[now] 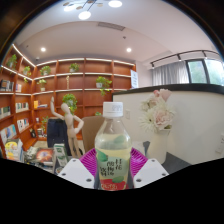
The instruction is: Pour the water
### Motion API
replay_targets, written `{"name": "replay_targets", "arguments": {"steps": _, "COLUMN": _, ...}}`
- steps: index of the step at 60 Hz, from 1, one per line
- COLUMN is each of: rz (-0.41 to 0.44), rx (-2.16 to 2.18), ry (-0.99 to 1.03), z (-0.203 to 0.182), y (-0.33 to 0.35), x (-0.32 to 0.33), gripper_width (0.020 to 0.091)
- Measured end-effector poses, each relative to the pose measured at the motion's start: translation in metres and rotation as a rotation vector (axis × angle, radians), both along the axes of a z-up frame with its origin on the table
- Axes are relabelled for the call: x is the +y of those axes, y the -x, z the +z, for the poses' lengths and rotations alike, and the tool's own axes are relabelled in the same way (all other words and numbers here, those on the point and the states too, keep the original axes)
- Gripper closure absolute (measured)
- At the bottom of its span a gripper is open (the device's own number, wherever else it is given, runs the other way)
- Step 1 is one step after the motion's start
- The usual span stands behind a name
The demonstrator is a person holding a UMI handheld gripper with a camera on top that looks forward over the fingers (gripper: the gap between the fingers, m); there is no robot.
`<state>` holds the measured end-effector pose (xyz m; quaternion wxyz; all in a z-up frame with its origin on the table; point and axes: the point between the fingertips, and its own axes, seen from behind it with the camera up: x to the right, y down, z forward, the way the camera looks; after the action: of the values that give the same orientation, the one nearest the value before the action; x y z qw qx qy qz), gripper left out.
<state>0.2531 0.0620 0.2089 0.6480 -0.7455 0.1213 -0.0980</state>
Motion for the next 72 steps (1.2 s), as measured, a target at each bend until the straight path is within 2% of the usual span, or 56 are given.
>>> {"name": "replay_targets", "arguments": {"steps": 1, "rz": -0.011, "rx": 0.001, "ry": 0.010, "z": 0.005, "y": 0.005, "x": -0.005, "gripper_width": 0.0715}}
{"name": "replay_targets", "arguments": {"steps": 9, "rz": -0.067, "rx": 0.025, "ry": 0.036, "z": -0.028, "y": -0.039, "x": -0.004, "gripper_width": 0.0715}}
{"name": "replay_targets", "arguments": {"steps": 19, "rz": -0.089, "rx": -0.008, "ry": 0.070, "z": -0.076, "y": -0.074, "x": 0.003, "gripper_width": 0.0715}}
{"name": "replay_targets", "arguments": {"steps": 29, "rz": -0.056, "rx": -0.030, "ry": 0.084, "z": -0.104, "y": -0.075, "x": 0.018, "gripper_width": 0.0716}}
{"name": "replay_targets", "arguments": {"steps": 30, "rz": -0.056, "rx": -0.029, "ry": 0.085, "z": -0.107, "y": -0.075, "x": 0.017, "gripper_width": 0.0697}}
{"name": "replay_targets", "arguments": {"steps": 38, "rz": -0.061, "rx": 0.004, "ry": 0.047, "z": -0.104, "y": -0.078, "x": 0.015, "gripper_width": 0.0692}}
{"name": "replay_targets", "arguments": {"steps": 47, "rz": -0.059, "rx": 0.021, "ry": 0.058, "z": -0.106, "y": -0.079, "x": 0.014, "gripper_width": 0.0600}}
{"name": "replay_targets", "arguments": {"steps": 49, "rz": -0.058, "rx": 0.038, "ry": 0.075, "z": -0.110, "y": -0.078, "x": 0.013, "gripper_width": 0.0527}}
{"name": "replay_targets", "arguments": {"steps": 53, "rz": -0.043, "rx": 0.051, "ry": 0.109, "z": -0.118, "y": -0.073, "x": 0.009, "gripper_width": 0.0320}}
{"name": "replay_targets", "arguments": {"steps": 56, "rz": -0.026, "rx": 0.054, "ry": 0.112, "z": -0.119, "y": -0.067, "x": 0.004, "gripper_width": 0.0248}}
{"name": "replay_targets", "arguments": {"steps": 72, "rz": 0.054, "rx": 0.046, "ry": 0.148, "z": -0.116, "y": -0.021, "x": -0.069, "gripper_width": 0.0259}}
